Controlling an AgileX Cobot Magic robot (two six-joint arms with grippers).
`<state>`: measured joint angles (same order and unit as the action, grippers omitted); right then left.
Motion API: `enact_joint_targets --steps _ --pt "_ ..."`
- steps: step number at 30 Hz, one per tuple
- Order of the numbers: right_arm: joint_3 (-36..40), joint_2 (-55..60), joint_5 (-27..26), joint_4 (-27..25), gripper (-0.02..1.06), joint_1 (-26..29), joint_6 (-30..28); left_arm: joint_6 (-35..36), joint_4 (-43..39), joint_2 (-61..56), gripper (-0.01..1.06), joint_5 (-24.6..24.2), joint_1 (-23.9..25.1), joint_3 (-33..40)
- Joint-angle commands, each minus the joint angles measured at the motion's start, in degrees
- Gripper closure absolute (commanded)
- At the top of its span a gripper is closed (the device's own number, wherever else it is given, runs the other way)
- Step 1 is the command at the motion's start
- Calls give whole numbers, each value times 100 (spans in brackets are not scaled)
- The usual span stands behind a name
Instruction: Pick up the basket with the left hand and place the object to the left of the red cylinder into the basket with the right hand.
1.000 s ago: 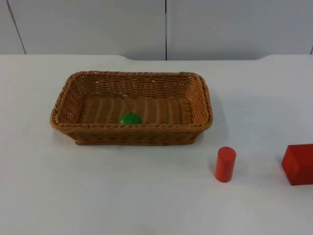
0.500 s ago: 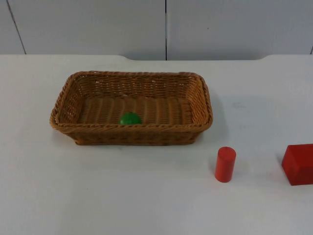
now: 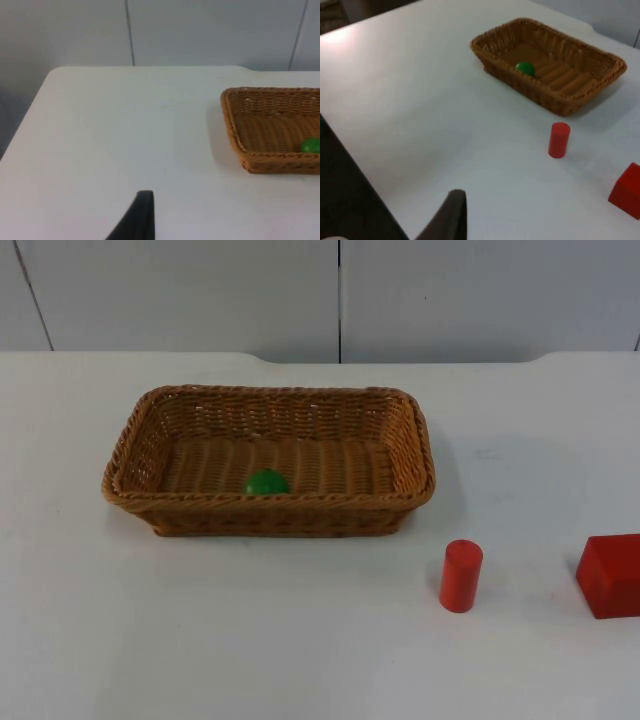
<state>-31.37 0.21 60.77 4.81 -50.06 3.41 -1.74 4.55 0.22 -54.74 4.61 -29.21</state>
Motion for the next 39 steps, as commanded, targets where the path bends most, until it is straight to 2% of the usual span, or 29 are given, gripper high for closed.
enact_joint_targets --steps 1,4,10,24,30,39 --pt "6 -21 118 -28 0 -1 -44 346 -252 -22 0 -14 -2 -41" --pt "6 -21 118 -42 0 -1 -44 346 -285 -22 0 -101 -2 -53" --pt "6 -21 118 -61 0 -1 -44 356 -705 -22 0 -798 -2 -4" --pt "176 -21 110 -8 0 20 14 356 -633 -22 0 -715 -2 46" --pt "180 -21 110 -55 0 20 -187 5 -392 -22 0 -685 -2 91" --pt "180 -21 110 -55 0 20 -187 5 -376 -22 0 -685 -2 91"
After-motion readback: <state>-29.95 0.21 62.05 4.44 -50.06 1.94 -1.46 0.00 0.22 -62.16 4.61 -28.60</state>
